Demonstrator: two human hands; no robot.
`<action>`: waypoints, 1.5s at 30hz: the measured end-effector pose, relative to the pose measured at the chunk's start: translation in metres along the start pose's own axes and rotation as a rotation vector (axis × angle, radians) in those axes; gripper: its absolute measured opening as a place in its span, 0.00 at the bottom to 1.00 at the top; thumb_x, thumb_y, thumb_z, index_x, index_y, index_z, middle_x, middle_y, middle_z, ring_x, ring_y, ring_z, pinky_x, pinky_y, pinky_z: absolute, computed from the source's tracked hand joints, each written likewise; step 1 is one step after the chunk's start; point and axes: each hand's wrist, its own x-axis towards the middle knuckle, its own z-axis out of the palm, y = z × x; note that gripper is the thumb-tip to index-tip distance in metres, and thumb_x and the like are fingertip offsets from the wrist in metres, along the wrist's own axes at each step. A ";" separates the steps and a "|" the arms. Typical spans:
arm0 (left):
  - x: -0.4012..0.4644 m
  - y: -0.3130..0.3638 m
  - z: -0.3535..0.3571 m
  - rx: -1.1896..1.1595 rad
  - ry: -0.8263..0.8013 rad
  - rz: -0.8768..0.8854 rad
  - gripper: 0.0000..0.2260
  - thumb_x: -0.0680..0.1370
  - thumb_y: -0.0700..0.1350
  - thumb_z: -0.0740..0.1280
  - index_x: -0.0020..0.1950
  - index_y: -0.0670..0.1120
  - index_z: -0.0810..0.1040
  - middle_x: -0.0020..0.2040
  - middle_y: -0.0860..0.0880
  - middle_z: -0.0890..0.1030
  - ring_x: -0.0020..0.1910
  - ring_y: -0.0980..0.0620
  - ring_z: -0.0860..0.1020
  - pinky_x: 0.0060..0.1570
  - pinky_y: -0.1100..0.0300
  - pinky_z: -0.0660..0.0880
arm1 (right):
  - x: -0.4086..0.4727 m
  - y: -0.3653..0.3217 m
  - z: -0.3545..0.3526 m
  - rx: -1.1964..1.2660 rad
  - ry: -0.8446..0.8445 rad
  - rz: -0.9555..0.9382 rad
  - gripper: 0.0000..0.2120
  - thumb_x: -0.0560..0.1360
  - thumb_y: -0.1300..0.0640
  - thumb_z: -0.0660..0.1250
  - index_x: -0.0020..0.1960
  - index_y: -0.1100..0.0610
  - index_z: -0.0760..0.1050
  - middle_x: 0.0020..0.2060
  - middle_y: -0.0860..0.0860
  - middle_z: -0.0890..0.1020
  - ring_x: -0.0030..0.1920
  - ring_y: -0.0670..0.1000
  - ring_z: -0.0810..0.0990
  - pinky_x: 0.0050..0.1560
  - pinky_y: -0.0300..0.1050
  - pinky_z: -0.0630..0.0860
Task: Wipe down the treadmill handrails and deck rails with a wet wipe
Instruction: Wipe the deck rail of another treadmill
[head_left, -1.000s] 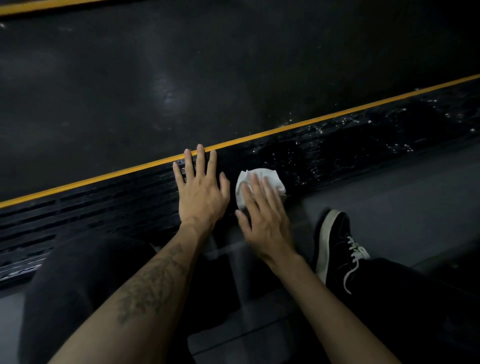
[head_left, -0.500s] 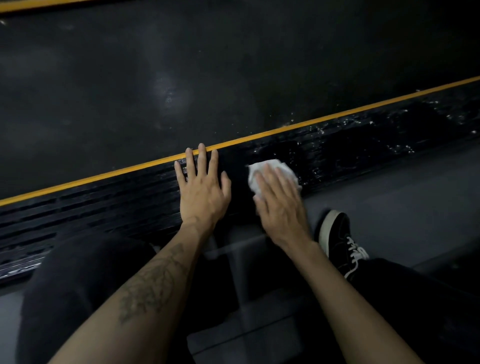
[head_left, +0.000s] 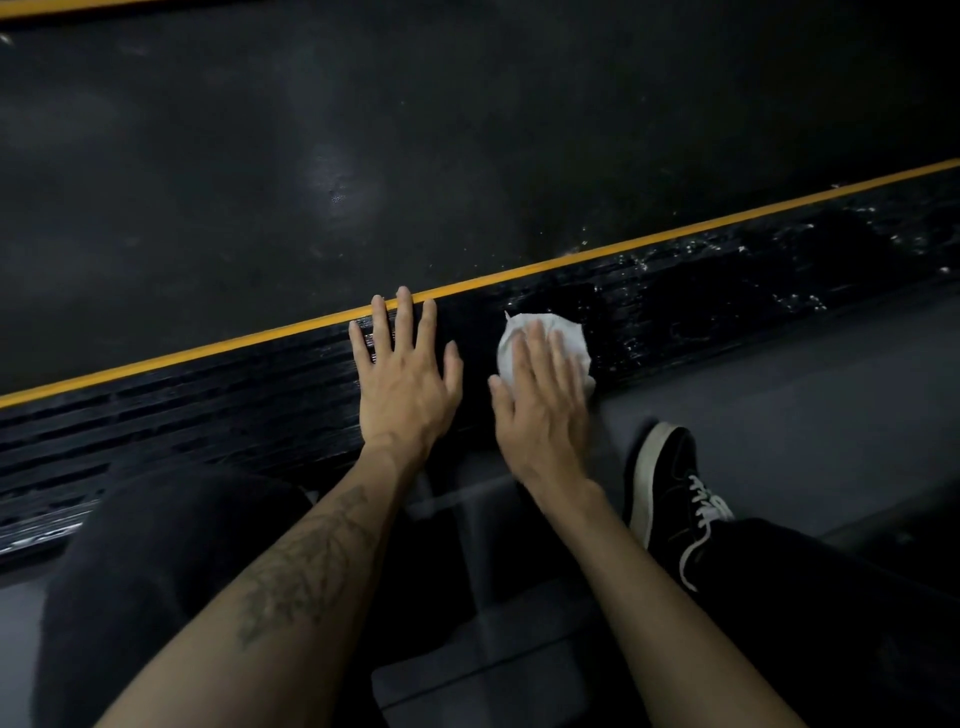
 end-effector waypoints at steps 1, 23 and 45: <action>0.000 0.000 0.000 0.003 -0.002 0.001 0.28 0.85 0.58 0.47 0.84 0.49 0.54 0.85 0.46 0.49 0.83 0.42 0.43 0.80 0.39 0.41 | -0.003 -0.008 0.004 0.006 -0.011 -0.042 0.28 0.84 0.47 0.56 0.80 0.60 0.64 0.80 0.58 0.62 0.81 0.58 0.57 0.81 0.59 0.54; 0.003 -0.001 0.003 0.000 0.010 0.001 0.27 0.85 0.57 0.47 0.84 0.50 0.54 0.85 0.46 0.50 0.83 0.42 0.43 0.80 0.38 0.43 | 0.010 0.003 -0.005 -0.040 -0.052 -0.092 0.29 0.84 0.45 0.49 0.80 0.58 0.65 0.80 0.56 0.63 0.81 0.57 0.58 0.81 0.58 0.54; 0.003 0.000 0.004 -0.039 0.013 -0.002 0.26 0.86 0.55 0.48 0.84 0.51 0.55 0.85 0.47 0.50 0.84 0.43 0.43 0.80 0.38 0.42 | 0.033 -0.005 0.000 -0.009 -0.120 -0.064 0.26 0.87 0.50 0.52 0.83 0.56 0.57 0.83 0.53 0.55 0.83 0.55 0.49 0.82 0.55 0.45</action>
